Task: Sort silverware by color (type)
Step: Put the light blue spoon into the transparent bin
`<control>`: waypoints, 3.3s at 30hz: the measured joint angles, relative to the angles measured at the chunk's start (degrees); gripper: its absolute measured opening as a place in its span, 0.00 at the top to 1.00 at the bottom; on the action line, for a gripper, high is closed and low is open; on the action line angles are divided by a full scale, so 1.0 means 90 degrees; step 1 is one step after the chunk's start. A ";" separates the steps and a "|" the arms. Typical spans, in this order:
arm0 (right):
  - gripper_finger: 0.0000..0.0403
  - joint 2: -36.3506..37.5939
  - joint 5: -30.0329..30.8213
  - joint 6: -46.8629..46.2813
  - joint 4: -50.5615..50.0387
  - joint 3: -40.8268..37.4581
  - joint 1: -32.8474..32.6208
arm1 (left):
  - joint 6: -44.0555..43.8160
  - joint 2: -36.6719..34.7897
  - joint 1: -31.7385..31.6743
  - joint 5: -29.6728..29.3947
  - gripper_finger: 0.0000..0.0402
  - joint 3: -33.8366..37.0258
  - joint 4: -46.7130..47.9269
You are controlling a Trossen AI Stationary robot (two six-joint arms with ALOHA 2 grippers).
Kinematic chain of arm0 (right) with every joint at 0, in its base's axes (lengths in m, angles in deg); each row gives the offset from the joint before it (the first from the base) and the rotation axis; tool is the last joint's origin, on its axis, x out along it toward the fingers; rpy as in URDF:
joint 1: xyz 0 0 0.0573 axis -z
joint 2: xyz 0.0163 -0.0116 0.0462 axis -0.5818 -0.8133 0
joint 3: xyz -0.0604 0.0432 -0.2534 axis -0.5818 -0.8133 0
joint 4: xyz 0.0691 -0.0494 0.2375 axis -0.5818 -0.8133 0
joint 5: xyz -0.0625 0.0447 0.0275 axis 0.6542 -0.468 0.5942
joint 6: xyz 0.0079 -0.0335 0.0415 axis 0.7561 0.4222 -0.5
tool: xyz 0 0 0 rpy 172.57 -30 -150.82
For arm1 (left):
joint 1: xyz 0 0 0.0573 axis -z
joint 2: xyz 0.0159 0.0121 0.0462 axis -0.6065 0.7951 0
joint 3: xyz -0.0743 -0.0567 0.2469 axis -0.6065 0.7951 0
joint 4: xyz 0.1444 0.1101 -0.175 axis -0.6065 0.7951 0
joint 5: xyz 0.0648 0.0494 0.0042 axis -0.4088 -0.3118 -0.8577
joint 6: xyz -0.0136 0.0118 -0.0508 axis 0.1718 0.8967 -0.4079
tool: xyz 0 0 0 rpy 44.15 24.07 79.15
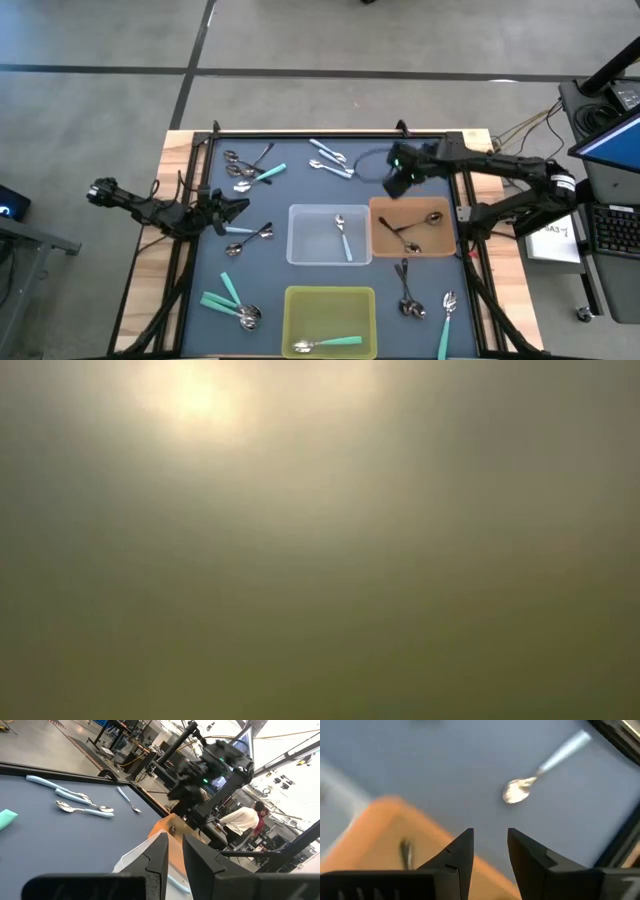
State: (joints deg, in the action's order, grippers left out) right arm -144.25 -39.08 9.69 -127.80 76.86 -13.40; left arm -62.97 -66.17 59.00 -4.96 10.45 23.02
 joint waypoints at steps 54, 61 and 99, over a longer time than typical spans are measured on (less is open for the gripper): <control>0.95 -0.2366 -0.1999 0.1105 0.1382 0.0905 0.2842 | -0.0001 -0.0001 0.0000 0.0000 0.90 0.0000 0.0000; 0.96 -0.1600 -0.2603 0.1280 0.1802 0.0952 0.1809 | -0.0001 0.0000 0.0000 0.0001 0.90 0.0000 0.0000; 0.96 -0.2223 -0.2621 0.1339 0.3704 0.0848 -0.1726 | 0.0001 0.0000 -0.0001 -0.0001 0.90 0.0000 -0.0001</control>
State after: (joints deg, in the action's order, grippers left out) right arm -164.26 -62.66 21.75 -94.46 84.49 -28.94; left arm -62.96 -66.17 58.99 -4.97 10.45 23.01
